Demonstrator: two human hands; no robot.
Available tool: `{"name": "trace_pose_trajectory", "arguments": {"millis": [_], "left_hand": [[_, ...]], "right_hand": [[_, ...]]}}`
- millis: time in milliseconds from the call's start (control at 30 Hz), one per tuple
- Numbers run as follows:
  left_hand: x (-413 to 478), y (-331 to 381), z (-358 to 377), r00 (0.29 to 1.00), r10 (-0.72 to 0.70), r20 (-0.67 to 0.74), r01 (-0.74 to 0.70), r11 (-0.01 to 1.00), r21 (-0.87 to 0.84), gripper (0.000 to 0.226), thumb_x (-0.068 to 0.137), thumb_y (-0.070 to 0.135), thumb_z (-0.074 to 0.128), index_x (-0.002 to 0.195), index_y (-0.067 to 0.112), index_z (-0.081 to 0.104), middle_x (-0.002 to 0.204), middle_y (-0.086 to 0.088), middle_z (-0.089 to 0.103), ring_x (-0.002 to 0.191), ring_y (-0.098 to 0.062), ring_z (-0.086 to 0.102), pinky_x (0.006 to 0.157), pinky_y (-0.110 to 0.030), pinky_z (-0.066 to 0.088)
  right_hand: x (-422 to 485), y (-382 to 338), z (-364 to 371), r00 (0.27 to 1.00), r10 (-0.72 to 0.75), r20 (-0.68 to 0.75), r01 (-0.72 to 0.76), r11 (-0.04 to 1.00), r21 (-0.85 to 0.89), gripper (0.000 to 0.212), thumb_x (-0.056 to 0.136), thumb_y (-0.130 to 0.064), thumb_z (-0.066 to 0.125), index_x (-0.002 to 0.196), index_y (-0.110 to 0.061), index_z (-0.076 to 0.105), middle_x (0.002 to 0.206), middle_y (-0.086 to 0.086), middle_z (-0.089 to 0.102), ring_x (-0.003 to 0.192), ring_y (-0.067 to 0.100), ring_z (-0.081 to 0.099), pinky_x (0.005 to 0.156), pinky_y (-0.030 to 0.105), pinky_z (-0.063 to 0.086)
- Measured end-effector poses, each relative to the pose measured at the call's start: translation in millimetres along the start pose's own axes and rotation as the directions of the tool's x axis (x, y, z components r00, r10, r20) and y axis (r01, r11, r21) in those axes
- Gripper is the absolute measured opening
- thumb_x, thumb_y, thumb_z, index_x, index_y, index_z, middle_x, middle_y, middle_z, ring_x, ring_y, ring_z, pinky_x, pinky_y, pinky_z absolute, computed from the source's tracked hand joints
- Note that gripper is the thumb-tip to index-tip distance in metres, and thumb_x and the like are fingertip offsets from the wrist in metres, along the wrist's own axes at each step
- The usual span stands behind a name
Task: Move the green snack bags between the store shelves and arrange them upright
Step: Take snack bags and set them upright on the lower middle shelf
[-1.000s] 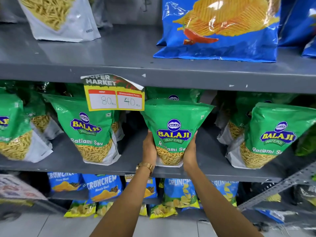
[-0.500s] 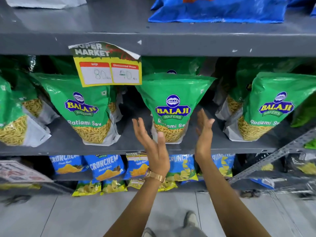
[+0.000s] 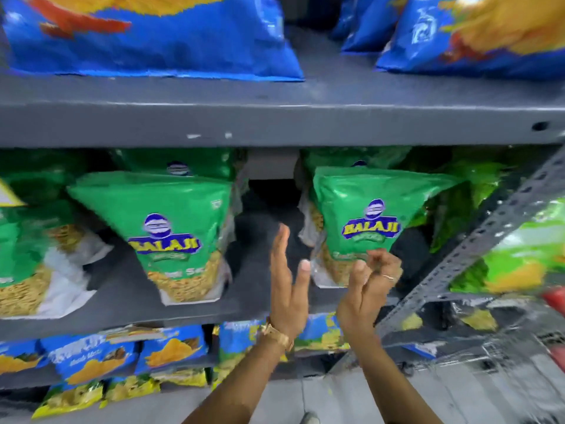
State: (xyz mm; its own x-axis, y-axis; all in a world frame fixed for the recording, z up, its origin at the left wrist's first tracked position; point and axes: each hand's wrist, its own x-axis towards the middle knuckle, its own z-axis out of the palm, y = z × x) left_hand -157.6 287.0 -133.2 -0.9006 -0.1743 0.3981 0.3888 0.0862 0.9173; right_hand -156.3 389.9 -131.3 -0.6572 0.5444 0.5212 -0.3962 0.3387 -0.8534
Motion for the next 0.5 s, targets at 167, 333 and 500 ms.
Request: {"name": "trace_pose_trajectory", "arguments": {"millis": [167,333,500], "left_hand": [[37.9,-28.2,40.1,0.956,-0.283,-0.083,0.276,0.958,-0.083,0.063,0.093,0.051,0.034,0.148,0.024,0.026,0.155,0.015,0.024,0.139,0.009,0.023,0.124,-0.038,0.016],[48.7,-36.7,51.0,0.929,-0.369,0.004,0.357,0.894,-0.271,0.083,0.082,0.072,0.040,0.150,0.026,0.034,0.158,0.006,0.035,0.146,-0.011,0.032,0.122,-0.045,0.025],[50.6,-41.5,67.9,0.891,-0.452,-0.038,0.416,0.848,-0.327,0.042,0.102,0.047,0.034,0.126,0.030,0.064,0.125,0.000,0.070,0.117,-0.017,0.065,0.092,-0.033,0.057]], "right_hand": [[43.1,31.2,-7.6,0.954,0.260,-0.152,-0.252,0.965,0.069,0.066,0.091,-0.047,0.041,0.134,0.002,0.037,0.129,0.015,0.044,0.123,0.037,0.044,0.103,0.050,0.039],[72.0,62.0,-14.4,0.749,0.656,0.093,-0.652,0.706,0.276,0.063,0.091,-0.065,0.032,0.143,-0.030,0.037,0.144,-0.009,0.048,0.134,0.013,0.041,0.096,0.025,0.047],[83.3,69.6,-11.2,0.652,0.645,0.398,-0.757,0.587,0.289,0.079,0.075,-0.073,0.033,0.140,-0.030,0.047,0.133,-0.002,0.064,0.119,0.019,0.064,0.090,0.040,0.057]]}}
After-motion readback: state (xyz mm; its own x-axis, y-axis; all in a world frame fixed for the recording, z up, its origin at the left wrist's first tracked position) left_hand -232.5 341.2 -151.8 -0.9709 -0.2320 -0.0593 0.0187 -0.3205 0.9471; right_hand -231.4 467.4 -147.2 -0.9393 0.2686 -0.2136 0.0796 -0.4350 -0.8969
